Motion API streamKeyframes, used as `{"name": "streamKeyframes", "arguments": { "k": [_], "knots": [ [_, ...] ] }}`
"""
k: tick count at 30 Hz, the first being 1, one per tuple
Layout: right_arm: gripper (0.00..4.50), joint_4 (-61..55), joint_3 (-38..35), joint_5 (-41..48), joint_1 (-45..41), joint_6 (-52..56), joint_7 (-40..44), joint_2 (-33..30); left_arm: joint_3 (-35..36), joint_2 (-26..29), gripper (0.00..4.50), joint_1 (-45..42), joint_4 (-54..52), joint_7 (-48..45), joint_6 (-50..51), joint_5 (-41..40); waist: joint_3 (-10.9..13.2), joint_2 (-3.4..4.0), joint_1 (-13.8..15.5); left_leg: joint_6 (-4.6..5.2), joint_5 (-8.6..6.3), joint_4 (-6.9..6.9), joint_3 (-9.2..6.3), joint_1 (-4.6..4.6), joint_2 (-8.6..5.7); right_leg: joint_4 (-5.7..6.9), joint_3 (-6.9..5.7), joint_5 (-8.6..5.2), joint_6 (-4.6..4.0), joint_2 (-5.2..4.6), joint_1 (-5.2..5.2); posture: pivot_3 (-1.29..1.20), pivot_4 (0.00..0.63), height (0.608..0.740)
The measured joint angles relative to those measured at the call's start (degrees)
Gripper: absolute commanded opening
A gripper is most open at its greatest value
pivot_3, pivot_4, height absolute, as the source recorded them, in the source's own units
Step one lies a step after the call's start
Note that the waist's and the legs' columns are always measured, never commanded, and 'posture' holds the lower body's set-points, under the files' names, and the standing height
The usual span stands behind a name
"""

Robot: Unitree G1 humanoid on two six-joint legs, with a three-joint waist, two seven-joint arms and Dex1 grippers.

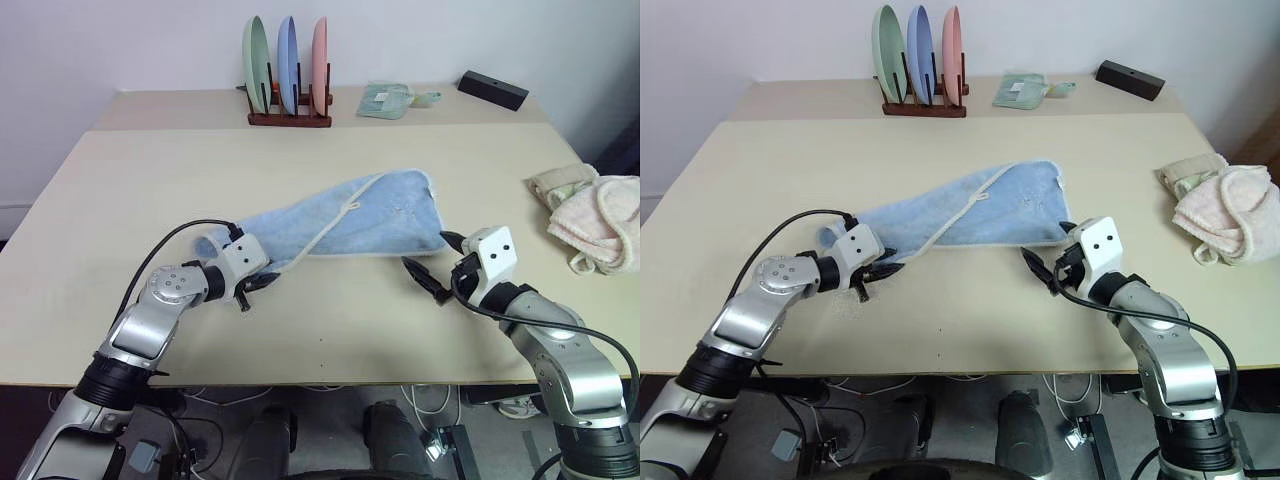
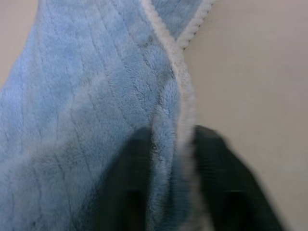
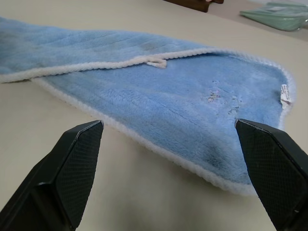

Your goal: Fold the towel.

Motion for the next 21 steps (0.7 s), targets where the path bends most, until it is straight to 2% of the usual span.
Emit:
{"name": "streamKeyframes", "arguments": {
  "k": [4, 7, 11, 14, 21],
  "knots": [
    [4.50, 0.0, 0.3, -0.3, -0.2, -0.4, -0.1, 0.0, 0.5, 0.2, 0.02, 0.4, 0.4, 0.6, -1.4, 0.1, 0.0, 0.00, -0.1, 0.00, 0.00, -0.01, 0.00, -0.01, 0.00, 0.00, 0.00, 0.00, 0.00, 0.00, -0.02, 0.00, 0.150, 0.740],
    [4.50, 0.0, 1.5, -2.2, -1.1, -0.8, 0.2, -1.2, 3.4, 1.8, 0.02, 3.0, -1.1, -1.3, -1.1, -2.2, 0.0, 0.00, -0.3, 0.00, 0.00, -0.05, 0.01, -0.06, 0.01, 0.00, 0.01, 0.00, 0.00, 0.00, -0.12, 0.00, 0.150, 0.740],
    [4.50, 0.9, 4.3, -6.9, -4.7, -1.6, 1.6, -5.7, 10.4, 10.0, 0.02, 11.3, -5.9, -8.4, 2.0, -8.3, 0.0, 0.02, -1.0, 0.00, 0.00, -0.10, 0.01, -0.18, 0.02, 0.01, 0.00, 0.00, -0.01, -0.01, -0.23, 0.00, 0.150, 0.740],
    [4.50, 5.8, 7.0, -12.6, -9.2, -4.2, 1.6, -8.8, 15.0, 14.7, 0.02, 16.7, -6.5, -11.8, 1.4, -10.0, 0.0, 0.03, -1.3, 0.00, 0.00, -0.06, 0.03, -0.18, 0.02, -0.01, 0.01, 0.00, -0.02, -0.01, -0.21, 0.00, 0.150, 0.740],
    [4.50, 20.3, 13.4, -22.7, -19.7, -15.8, 2.5, -10.7, 18.2, 14.9, 0.02, 19.2, -5.0, -10.4, -0.7, -9.6, 0.1, 0.03, -1.3, 0.00, 0.00, -0.09, 0.04, -0.18, 0.02, -0.03, 0.00, 0.00, -0.03, -0.01, -0.21, 0.00, 0.150, 0.740]
  ]
}}
